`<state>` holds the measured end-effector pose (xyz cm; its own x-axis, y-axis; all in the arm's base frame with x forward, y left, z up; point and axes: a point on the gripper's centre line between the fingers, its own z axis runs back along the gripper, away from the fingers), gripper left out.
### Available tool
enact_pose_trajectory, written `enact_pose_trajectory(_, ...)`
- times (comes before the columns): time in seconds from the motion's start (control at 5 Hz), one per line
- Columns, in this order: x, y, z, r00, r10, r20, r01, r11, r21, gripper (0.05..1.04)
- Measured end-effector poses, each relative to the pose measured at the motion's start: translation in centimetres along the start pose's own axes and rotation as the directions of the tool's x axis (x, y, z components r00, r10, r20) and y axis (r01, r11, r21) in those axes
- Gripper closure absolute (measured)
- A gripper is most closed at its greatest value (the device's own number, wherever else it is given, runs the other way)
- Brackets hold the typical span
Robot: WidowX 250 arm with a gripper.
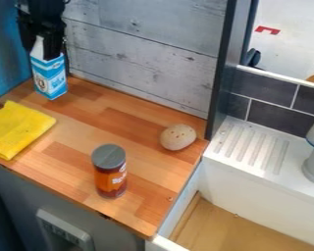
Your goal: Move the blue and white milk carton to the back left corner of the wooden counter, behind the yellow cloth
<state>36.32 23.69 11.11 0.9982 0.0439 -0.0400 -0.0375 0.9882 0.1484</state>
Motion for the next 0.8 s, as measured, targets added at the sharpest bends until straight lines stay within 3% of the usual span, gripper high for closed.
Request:
enact_pose_trajectory(0.4,0.4,0.2,-0.6,0.997,0.081,0.019,-0.081,0.997,0.009,0.27)
enact_pose_trajectory(0.6,0.2,0.4,-1.8,0.997,0.077,-0.024,-0.077,0.997,0.003,0.224)
enact_pose_trajectory(0.8,-0.2,1.3,-1.9,0.994,0.094,-0.058,-0.097,0.994,-0.047,0.078)
